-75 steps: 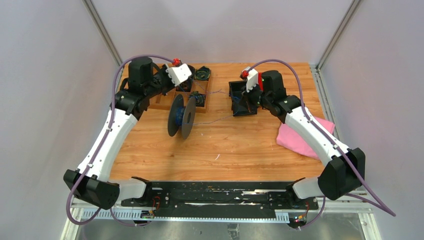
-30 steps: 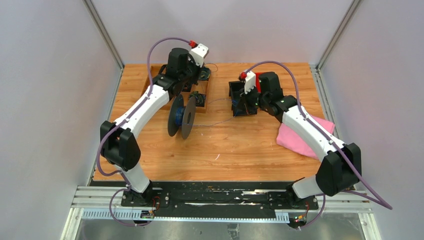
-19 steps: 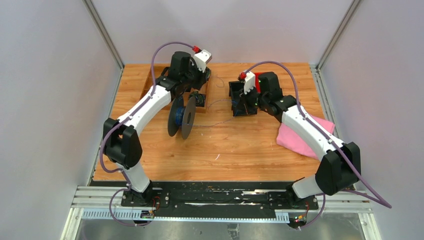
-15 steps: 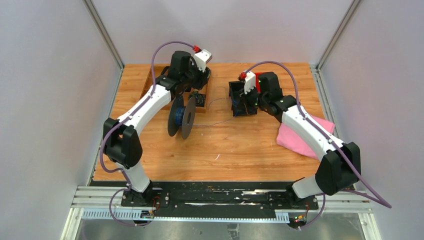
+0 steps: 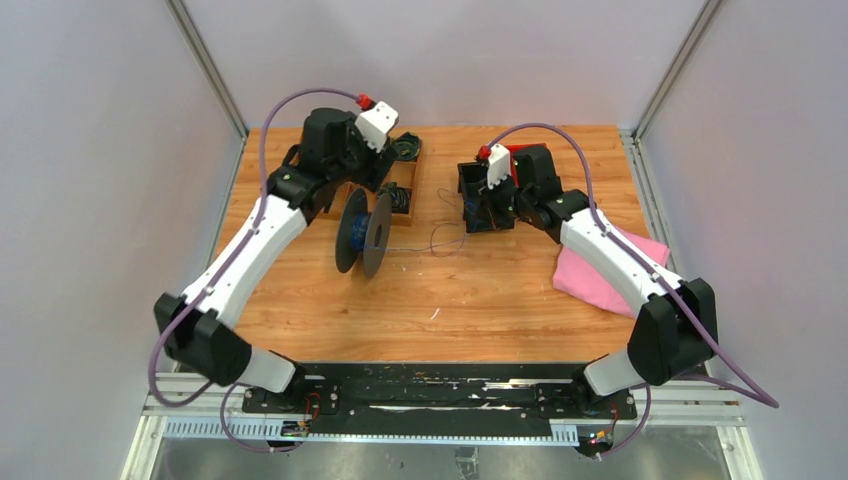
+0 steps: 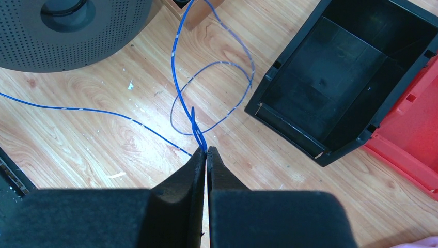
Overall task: Wrap the cables
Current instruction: Adjust the cable at the center of the board.
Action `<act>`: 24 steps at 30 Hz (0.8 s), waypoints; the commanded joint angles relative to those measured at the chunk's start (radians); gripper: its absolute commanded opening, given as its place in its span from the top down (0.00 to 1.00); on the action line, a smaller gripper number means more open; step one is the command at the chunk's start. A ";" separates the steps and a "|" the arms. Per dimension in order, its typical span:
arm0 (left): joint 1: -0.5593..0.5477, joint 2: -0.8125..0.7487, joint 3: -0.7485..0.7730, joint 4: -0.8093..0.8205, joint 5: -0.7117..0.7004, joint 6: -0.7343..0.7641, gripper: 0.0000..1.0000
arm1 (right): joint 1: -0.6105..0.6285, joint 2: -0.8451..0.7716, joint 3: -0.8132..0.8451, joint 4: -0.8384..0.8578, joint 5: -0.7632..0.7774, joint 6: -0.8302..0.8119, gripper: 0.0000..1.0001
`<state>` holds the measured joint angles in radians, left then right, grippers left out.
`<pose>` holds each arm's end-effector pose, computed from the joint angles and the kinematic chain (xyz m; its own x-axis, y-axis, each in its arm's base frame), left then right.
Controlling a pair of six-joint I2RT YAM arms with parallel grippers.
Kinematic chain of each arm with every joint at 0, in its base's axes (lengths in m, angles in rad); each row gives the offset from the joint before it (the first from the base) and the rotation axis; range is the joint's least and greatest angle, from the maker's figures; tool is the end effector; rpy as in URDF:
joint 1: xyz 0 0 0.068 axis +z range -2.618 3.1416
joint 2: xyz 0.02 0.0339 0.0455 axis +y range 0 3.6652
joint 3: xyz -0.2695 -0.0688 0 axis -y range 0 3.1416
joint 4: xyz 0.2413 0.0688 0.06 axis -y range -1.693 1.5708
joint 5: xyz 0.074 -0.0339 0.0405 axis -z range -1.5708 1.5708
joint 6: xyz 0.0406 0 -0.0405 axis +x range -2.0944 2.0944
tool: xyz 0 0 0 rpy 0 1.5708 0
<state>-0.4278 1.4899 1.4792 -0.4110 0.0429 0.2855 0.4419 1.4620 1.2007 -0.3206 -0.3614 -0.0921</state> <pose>0.3129 -0.1446 0.3926 -0.2306 0.4144 -0.8804 0.5368 0.8088 0.2401 0.2948 0.1553 0.3155 -0.4334 -0.3002 -0.8498 -0.7099 0.6946 0.1167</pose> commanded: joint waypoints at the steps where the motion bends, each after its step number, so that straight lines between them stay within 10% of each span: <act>1: 0.025 -0.135 -0.064 -0.188 -0.058 0.095 0.25 | -0.017 0.004 0.026 -0.020 0.019 0.002 0.99; 24: 0.078 0.120 0.080 -0.401 -0.106 0.046 0.12 | -0.016 -0.004 0.020 -0.021 -0.001 -0.006 0.99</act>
<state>-0.3500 1.5806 1.5017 -0.8066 -0.0242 0.3393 0.4419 1.4662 1.2041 -0.3244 -0.3553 -0.0937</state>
